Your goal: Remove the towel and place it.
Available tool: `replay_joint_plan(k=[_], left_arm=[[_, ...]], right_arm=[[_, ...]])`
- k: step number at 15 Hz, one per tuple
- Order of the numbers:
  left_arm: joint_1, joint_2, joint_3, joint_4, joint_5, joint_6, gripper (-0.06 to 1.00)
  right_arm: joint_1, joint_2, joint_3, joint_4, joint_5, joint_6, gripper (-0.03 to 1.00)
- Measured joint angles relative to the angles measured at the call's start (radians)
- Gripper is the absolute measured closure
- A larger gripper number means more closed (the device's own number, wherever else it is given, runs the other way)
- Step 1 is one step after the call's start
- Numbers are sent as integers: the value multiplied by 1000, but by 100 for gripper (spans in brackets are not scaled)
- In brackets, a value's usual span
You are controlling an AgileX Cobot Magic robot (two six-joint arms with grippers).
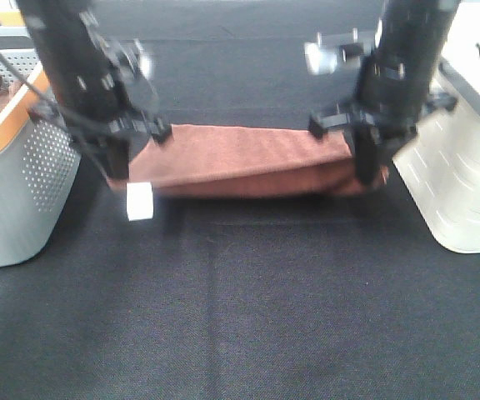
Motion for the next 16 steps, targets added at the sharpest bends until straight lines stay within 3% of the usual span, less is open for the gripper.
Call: replay_joint_plan(k=[6, 9, 10, 11, 12, 14, 16], left_arm=[[-41, 4, 64, 7, 1, -1, 94], [-41, 18, 69, 0, 1, -1, 92], [-41, 18, 69, 0, 1, 0, 86], [-41, 18, 69, -8, 1, 17, 65], [-41, 18, 69, -20, 1, 27, 50], [-41, 18, 69, -55, 2, 58, 29], [-41, 18, 58, -61, 4, 63, 23]], right_arm=[[0, 3, 160, 37, -116, -3, 91], [0, 3, 198, 50, -138, -3, 71], [0, 4, 200, 65, -136, -3, 59], [0, 4, 200, 84, -132, -3, 39], [0, 4, 200, 96, -119, -8, 29], [0, 4, 200, 104, -69, -31, 21], [0, -15, 200, 104, -53, -32, 20]])
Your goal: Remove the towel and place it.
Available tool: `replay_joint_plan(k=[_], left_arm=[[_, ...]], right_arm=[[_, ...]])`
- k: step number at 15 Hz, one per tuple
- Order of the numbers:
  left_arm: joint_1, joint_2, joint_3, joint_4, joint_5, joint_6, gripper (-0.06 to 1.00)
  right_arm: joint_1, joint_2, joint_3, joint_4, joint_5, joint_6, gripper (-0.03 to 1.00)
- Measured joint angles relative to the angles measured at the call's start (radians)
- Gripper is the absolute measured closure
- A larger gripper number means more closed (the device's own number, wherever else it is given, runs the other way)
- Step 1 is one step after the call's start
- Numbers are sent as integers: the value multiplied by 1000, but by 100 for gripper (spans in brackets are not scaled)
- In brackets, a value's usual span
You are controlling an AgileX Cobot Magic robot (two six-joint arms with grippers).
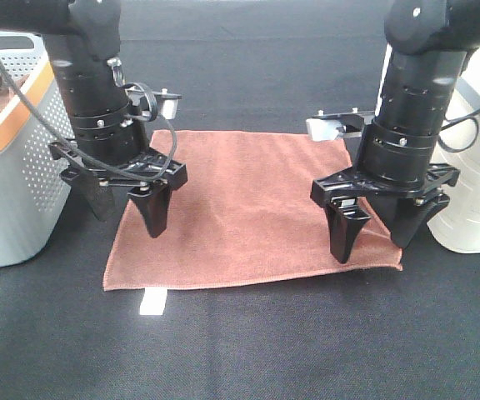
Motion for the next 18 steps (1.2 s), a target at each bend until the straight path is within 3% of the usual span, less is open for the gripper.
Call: replay_joint_plan(k=[7, 11, 15, 18], left_arm=[[0, -49, -63, -1, 0, 3, 22], [0, -49, -66, -1, -1, 3, 22], [0, -47, -66, -37, -143, 3, 22], [0, -15, -66, -50, -192, 3, 23]], right_arm=[[0, -103, 0, 38, 36, -1, 20], [0, -103, 0, 111, -2, -38, 20], [0, -103, 0, 115, -10, -45, 20], [0, -103, 0, 115, -17, -45, 20]])
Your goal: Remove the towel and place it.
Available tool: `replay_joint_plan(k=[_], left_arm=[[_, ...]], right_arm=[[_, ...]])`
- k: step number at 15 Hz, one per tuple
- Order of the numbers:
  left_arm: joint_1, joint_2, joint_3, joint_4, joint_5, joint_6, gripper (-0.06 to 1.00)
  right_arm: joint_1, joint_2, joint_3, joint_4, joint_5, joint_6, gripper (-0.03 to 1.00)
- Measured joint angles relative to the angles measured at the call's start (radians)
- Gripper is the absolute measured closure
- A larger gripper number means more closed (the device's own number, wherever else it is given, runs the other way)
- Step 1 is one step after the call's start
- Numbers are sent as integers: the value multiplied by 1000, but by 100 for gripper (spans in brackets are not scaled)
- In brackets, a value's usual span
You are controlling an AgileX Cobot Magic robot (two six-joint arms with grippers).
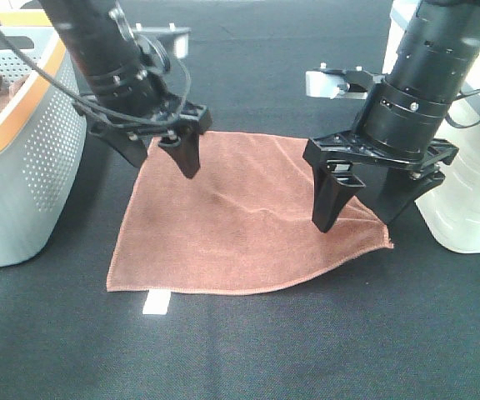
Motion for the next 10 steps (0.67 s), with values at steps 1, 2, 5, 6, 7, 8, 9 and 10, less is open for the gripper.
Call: replay_joint_plan(k=[1, 2, 5, 6, 7, 8, 9, 10], left_arm=[[0, 26, 0, -5, -1, 0, 23], [0, 59, 0, -14, 0, 0, 23], [0, 170, 0, -20, 5, 0, 24], [0, 196, 0, -20, 5, 0, 24], [0, 220, 0, -20, 5, 0, 24], [0, 238, 0, -20, 6, 0, 24], [0, 243, -2, -19, 7, 0, 24], [0, 243, -2, -19, 7, 0, 24]], right_arm=[[0, 0, 0, 0, -5, 0, 20], [0, 0, 0, 0, -13, 0, 20], [0, 0, 0, 0, -18, 0, 20], [0, 0, 0, 8, -19, 0, 20], [0, 0, 0, 10, -19, 0, 20], [0, 0, 0, 12, -19, 0, 20], [0, -2, 0, 14, -19, 0, 20], [0, -2, 0, 14, -19, 0, 20]])
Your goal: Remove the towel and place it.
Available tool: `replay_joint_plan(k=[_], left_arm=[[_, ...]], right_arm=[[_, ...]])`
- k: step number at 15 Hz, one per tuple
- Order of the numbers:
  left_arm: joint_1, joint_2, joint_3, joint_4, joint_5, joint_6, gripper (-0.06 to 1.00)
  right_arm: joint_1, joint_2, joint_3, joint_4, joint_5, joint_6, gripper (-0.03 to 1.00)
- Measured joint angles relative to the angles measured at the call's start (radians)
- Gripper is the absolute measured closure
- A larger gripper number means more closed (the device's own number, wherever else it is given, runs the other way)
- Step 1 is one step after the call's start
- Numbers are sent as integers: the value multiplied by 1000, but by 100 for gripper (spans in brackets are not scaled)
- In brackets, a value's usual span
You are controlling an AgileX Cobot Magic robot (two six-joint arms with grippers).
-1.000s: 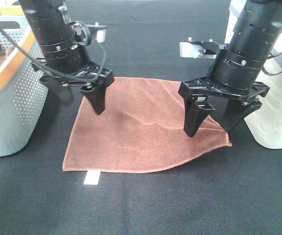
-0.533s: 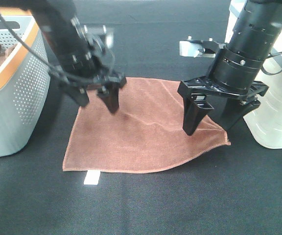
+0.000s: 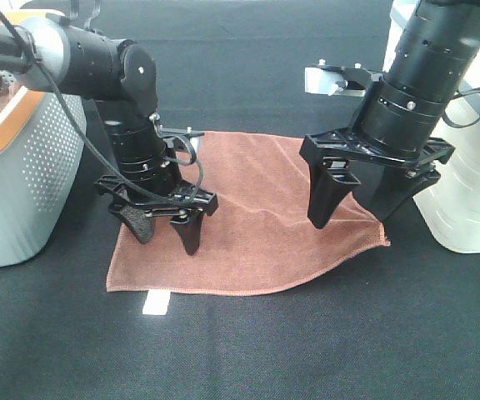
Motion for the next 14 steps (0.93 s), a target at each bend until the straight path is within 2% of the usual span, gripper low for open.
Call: replay_joint_plan(k=[14], left_arm=[[0, 4, -6, 8, 21, 3, 24]], right_arm=[[0, -361, 0, -30, 58, 22, 20]])
